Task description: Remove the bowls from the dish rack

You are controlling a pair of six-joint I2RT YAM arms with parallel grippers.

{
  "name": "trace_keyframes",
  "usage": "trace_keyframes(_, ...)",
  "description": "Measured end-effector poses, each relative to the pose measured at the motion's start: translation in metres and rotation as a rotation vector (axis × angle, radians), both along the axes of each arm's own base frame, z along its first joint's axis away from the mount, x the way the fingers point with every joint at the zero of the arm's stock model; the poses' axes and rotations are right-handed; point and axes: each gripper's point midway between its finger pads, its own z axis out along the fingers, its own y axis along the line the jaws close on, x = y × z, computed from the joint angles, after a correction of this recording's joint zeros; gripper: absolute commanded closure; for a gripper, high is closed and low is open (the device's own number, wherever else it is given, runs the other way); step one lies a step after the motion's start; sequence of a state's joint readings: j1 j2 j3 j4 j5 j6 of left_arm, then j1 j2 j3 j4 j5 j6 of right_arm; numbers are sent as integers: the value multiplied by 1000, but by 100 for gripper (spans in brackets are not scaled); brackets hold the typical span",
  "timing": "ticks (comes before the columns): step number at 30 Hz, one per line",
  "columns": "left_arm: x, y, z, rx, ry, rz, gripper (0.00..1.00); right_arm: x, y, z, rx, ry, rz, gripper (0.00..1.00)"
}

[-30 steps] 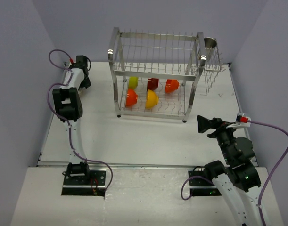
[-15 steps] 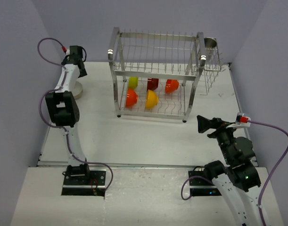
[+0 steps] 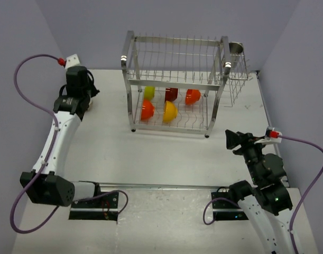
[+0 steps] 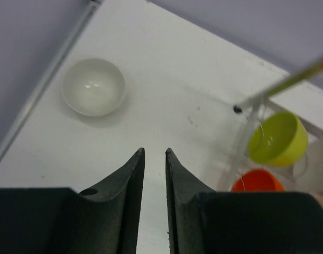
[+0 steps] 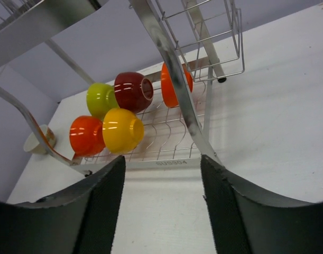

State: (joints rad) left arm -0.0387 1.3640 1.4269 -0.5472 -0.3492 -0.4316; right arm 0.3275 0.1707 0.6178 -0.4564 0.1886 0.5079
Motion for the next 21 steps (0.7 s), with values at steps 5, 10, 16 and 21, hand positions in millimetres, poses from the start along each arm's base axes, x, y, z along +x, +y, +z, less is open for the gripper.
trace_keyframes(5, -51, -88, -43, -47, 61, -259, 89, 1, -3, 0, -6, 0, -14, 93)
trace_keyframes(10, -106, -158, -91, -71, 155, -494, 100, 3, -9, -2, -6, 10, -55, 100)
trace_keyframes(16, -137, -214, -119, -96, 164, -703, 98, 5, -15, -5, -12, 24, -92, 100)
trace_keyframes(21, -139, -247, -130, -167, 121, -828, 61, 5, -18, -9, -19, 39, -109, 100)
